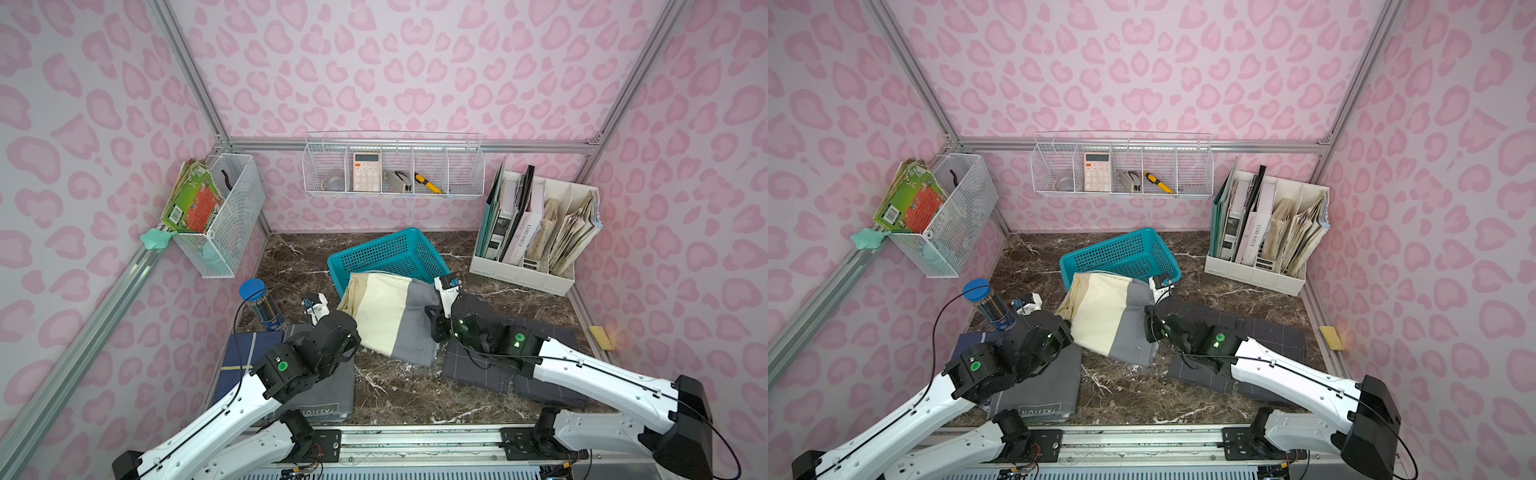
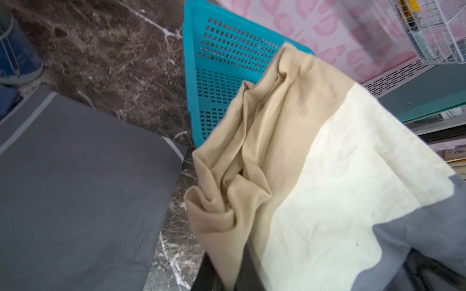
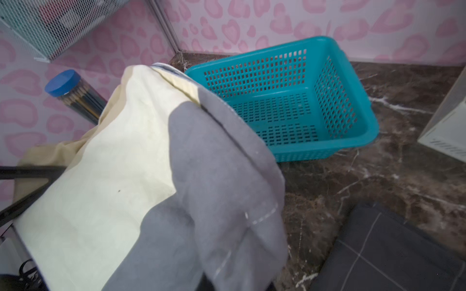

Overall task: Put the folded pillowcase in the basket
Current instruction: Pick up the pillowcase at the center of the board, then place the pillowcase in the basket.

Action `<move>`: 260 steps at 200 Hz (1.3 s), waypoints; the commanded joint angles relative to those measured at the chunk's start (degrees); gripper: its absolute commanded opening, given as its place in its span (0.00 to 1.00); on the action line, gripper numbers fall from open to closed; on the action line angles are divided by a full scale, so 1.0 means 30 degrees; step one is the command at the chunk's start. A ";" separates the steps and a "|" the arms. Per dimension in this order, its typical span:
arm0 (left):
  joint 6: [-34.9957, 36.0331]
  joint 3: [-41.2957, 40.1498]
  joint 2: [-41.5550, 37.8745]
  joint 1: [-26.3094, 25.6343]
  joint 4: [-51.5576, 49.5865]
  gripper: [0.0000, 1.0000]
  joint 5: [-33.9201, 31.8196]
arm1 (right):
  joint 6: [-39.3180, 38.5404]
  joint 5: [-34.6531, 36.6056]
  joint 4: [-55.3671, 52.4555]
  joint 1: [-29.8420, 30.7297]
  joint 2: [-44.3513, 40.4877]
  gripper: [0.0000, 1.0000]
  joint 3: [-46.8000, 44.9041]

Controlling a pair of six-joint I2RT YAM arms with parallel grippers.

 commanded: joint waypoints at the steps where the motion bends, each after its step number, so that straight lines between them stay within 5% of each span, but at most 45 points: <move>1: 0.2764 0.1082 0.0967 0.0056 0.1606 0.00 -0.2273 | -0.2693 -0.1564 0.0798 -0.1447 0.1369 0.00 0.1826; 84: 0.4961 0.3084 0.7039 0.2731 0.6094 0.00 -0.2743 | -0.7540 -0.4759 -0.0561 -0.5567 1.0221 0.00 1.0871; 166: 0.4034 0.4946 1.3481 0.3763 0.7391 0.00 -0.3212 | -0.9913 -0.4366 -0.4094 -0.6226 1.7817 0.00 1.8785; 260: 0.1917 0.5513 1.6436 0.4136 0.6374 0.00 -0.1151 | -1.0004 -0.4253 -0.5131 -0.6512 2.0189 0.00 1.9699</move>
